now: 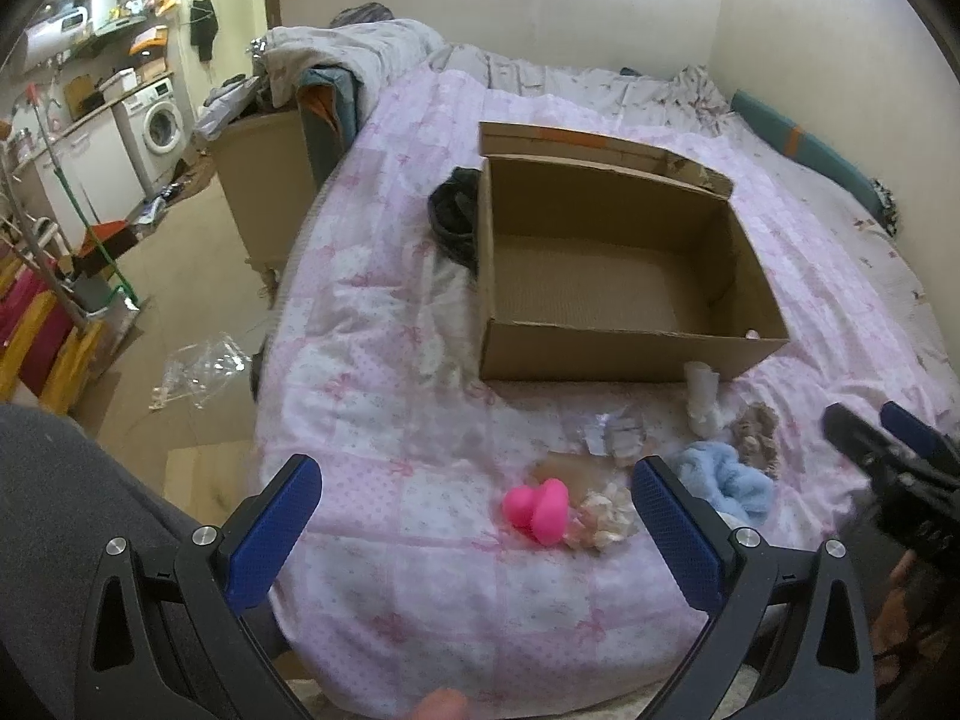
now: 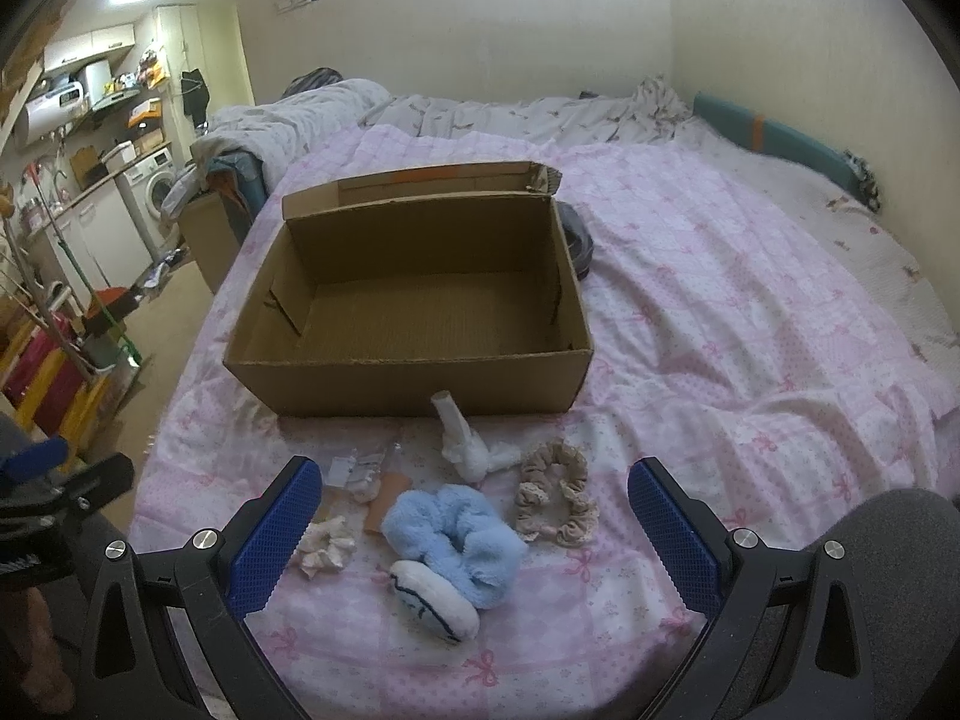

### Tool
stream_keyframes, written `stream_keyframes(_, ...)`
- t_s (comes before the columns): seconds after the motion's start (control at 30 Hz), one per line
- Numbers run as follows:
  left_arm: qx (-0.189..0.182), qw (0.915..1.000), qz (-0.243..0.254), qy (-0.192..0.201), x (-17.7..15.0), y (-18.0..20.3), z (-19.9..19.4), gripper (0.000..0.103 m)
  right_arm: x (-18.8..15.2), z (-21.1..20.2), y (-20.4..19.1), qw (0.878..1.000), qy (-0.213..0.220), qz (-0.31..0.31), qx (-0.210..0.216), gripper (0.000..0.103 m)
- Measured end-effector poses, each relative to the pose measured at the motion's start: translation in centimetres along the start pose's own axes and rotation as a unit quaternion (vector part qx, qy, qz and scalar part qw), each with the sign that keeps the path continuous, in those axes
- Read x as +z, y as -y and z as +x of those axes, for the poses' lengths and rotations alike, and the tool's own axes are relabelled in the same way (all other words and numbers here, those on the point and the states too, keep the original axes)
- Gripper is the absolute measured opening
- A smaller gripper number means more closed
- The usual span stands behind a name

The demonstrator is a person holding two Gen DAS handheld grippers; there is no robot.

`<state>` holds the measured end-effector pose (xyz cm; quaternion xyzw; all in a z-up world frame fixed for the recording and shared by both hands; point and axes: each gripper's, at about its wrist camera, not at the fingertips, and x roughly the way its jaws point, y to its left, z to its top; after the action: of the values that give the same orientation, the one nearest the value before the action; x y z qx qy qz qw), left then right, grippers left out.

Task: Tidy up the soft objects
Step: 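Grasp the pink duck with the left tool while the right tool grasps the blue scrunchie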

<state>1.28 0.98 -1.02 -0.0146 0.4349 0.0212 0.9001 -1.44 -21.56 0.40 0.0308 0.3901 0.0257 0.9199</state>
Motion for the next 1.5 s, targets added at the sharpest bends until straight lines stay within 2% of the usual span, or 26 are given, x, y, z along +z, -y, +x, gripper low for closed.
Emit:
stream_keyframes(0.1,0.011,0.9998,-0.001,-0.017,0.8,-0.3,0.7,0.103,0.8,0.1,0.3,1.000,-0.012,0.013,0.015,0.103)
stream_keyframes(0.23,0.012,0.9972,-0.023,-0.071,2.4,-1.4,3.0,0.103,1.9,1.9,1.1,0.995,-0.069,0.042,0.063,0.103)
stream_keyframes(0.33,0.002,0.9909,-0.044,-0.127,3.1,-2.1,5.5,0.103,2.3,3.0,1.6,0.989,-0.102,0.063,0.087,0.103)
stream_keyframes(0.47,-0.019,0.9822,-0.058,-0.178,2.9,-1.7,8.3,0.102,2.4,4.2,2.2,0.983,-0.125,0.086,0.104,0.103)
stream_keyframes(0.57,-0.045,0.9699,-0.036,-0.236,2.0,0.2,11.1,0.098,2.1,4.9,3.0,0.982,-0.135,0.091,0.099,0.103)
stream_keyframes(0.67,-0.043,0.9642,-0.039,-0.259,1.0,1.0,12.8,0.095,1.3,6.0,3.6,0.978,-0.153,0.103,0.097,0.103)
stream_keyframes(0.77,-0.049,0.9578,-0.039,-0.280,0.5,1.6,14.1,0.081,0.5,7.1,4.1,0.972,-0.172,0.118,0.105,0.103)
stream_keyframes(0.83,-0.054,0.9538,-0.045,-0.292,0.1,1.8,14.7,0.076,0.0,7.5,4.2,0.969,-0.182,0.124,0.108,0.103)
stream_keyframes(0.97,-0.055,0.9475,-0.036,-0.313,-0.7,2.7,16.1,0.074,-0.3,8.0,4.3,0.966,-0.189,0.135,0.113,0.103)
stream_keyframes(1.0,-0.056,0.9456,-0.032,-0.319,-1.0,2.9,16.4,0.066,-0.4,8.2,4.3,0.966,-0.190,0.137,0.114,0.103)
stream_keyframes(1.03,-0.056,0.9452,-0.030,-0.320,-1.1,3.1,16.6,0.052,-0.4,8.3,4.3,0.965,-0.191,0.137,0.114,0.103)
stream_keyframes(1.17,-0.058,0.9464,-0.024,-0.317,-1.6,3.5,16.5,0.040,-0.5,8.8,4.4,0.962,-0.198,0.147,0.119,0.103)
stream_keyframes(1.37,-0.070,0.9471,-0.033,-0.311,-2.2,2.9,14.6,0.038,-1.1,9.8,5.0,0.949,-0.228,0.176,0.128,0.103)
stream_keyframes(1.5,-0.065,0.9529,-0.048,-0.292,-1.9,0.7,12.7,0.038,-1.7,10.8,3.8,0.946,-0.257,0.156,0.123,0.103)
